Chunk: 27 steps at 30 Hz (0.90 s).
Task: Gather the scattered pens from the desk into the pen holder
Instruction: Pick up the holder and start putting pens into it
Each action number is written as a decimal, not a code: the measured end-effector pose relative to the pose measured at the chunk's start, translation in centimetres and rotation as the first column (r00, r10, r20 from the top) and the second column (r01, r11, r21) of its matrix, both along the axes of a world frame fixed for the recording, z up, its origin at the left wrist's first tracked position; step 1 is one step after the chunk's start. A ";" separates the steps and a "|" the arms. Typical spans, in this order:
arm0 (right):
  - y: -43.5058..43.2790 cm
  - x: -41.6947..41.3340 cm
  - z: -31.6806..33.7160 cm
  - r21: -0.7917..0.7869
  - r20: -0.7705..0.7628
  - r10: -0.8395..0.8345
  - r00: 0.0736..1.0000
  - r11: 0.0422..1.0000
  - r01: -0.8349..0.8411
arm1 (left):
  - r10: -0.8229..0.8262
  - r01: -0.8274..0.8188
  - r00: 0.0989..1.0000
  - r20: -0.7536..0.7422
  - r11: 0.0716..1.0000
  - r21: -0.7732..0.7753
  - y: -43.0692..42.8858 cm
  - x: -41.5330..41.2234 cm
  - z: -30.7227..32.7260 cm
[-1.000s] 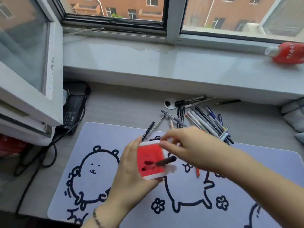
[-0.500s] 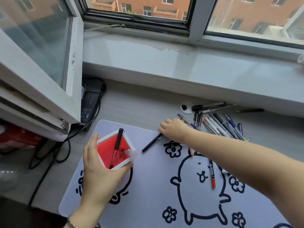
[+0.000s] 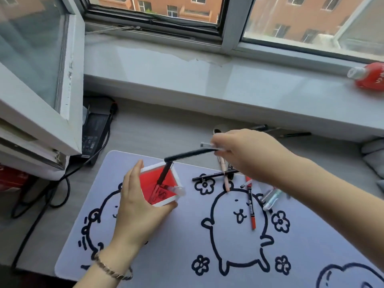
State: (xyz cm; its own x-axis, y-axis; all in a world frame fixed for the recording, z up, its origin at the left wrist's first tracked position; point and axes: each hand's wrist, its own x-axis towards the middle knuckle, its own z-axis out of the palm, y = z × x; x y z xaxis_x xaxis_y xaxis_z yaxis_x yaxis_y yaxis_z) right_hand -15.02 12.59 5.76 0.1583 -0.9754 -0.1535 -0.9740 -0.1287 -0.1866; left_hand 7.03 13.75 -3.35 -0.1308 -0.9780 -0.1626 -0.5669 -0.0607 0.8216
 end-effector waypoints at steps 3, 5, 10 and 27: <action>2.1 0.8 0.5 0.042 -0.114 0.111 0.987 0.993 -0.106 | -0.119 0.119 0.993 0.008 0.993 -0.024 0.6 -2.4 0.3; 3.2 1.7 0.0 0.077 -0.139 0.146 0.979 0.988 -0.136 | -0.184 0.184 0.983 -0.011 0.983 -0.029 1.2 -3.9 0.8; 5.9 -0.8 0.3 0.346 0.421 -0.333 0.844 0.919 0.190 | -0.231 0.229 0.972 -0.039 0.972 -0.047 2.4 -5.6 1.2; 13.4 -4.9 -1.6 0.573 0.818 -0.510 -0.266 0.763 0.300 | -0.284 0.286 0.958 0.034 0.956 -0.063 4.6 -6.4 1.0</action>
State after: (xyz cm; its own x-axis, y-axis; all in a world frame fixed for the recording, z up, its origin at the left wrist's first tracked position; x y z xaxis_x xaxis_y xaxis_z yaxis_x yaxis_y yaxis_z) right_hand -19.96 26.02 4.16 -0.1942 -0.8858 -0.4215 0.3914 0.3241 -0.8613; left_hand 0.60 18.34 -2.30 -0.4023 -0.9095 -0.1049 -0.5724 0.1605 0.8041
